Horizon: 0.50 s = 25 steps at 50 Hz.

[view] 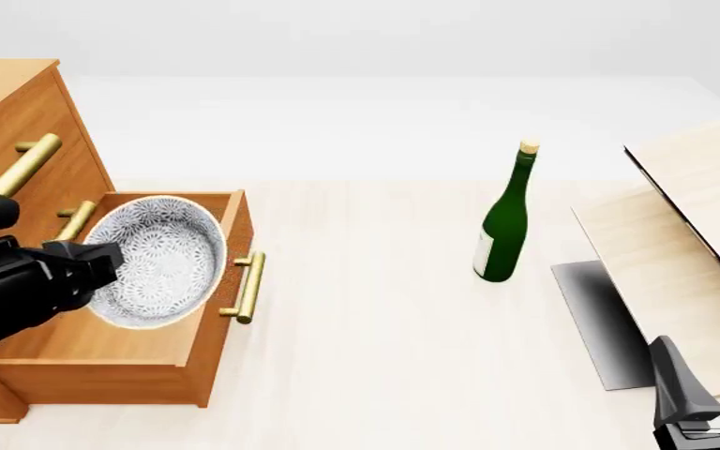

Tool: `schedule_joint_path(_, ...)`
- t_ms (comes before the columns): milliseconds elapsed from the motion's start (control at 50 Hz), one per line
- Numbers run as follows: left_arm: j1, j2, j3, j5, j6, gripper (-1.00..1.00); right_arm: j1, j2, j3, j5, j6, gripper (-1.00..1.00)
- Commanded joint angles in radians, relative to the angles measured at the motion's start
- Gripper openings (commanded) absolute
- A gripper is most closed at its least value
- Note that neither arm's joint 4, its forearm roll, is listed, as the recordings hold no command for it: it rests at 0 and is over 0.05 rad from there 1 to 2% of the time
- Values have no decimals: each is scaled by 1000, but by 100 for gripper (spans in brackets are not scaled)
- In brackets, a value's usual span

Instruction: Put the bowl in the bottom drawer of the cabinet and close it.

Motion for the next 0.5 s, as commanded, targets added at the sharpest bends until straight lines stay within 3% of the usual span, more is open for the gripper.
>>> schedule_joint_path(20,57,0,11,-12,7,-100,0,-1,1,0,0,100)
schedule_joint_path(500,157,52,48,-63,-15,-100,0,-1,1,0,0,100)
